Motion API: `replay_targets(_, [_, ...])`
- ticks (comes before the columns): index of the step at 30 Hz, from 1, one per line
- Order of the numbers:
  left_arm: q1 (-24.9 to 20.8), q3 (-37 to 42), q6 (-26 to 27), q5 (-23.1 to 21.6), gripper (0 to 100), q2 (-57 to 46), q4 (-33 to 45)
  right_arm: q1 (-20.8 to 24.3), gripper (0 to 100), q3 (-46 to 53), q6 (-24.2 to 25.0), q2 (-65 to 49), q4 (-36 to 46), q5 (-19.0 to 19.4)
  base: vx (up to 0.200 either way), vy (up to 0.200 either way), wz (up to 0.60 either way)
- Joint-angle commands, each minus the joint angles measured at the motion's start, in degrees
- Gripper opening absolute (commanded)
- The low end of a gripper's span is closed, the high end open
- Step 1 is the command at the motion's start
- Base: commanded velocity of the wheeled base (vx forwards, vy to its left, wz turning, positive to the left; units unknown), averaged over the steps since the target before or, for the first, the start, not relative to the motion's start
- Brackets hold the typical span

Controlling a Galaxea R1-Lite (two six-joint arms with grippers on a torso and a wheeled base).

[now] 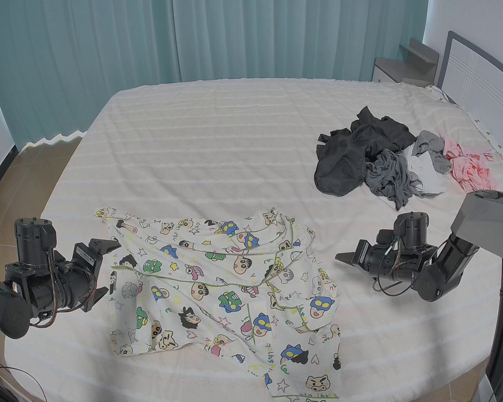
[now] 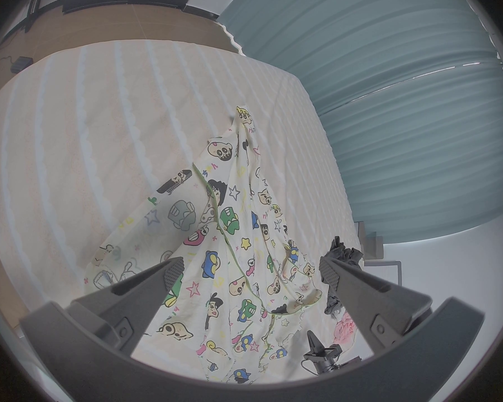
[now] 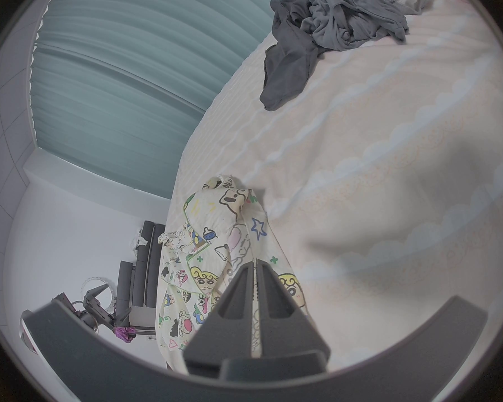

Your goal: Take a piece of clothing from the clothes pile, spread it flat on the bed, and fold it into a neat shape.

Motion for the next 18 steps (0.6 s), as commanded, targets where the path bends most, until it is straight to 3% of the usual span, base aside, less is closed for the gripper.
replay_targets(1, [0.0, 0.2, 0.0, 0.0, 100, 0.0, -0.1, -0.3, 0, -0.1, 0.0, 0.5, 0.0, 0.0, 0.0, 0.0, 0.0])
replay_targets(3, [0.0, 0.2, 0.0, -0.1, 100, 0.1, -0.2, 0.1, 0, -0.1, -0.2, 1.7, 0.6, 0.2, 0.0, 0.0, 0.0])
replay_targets(4, [0.0, 0.2, 0.0, -0.1, 100, 0.2, -0.2, 0.2, 100, -0.1, -0.3, 2.3, 0.7, 0.2, 0.0, 0.0, 0.0])
replay_targets(18, [-0.1, 0.3, 0.0, -0.1, 100, 0.9, -0.2, 4.3, 100, -3.9, -0.5, 7.4, 2.7, 0.3, 0.0, 0.0, 0.0])
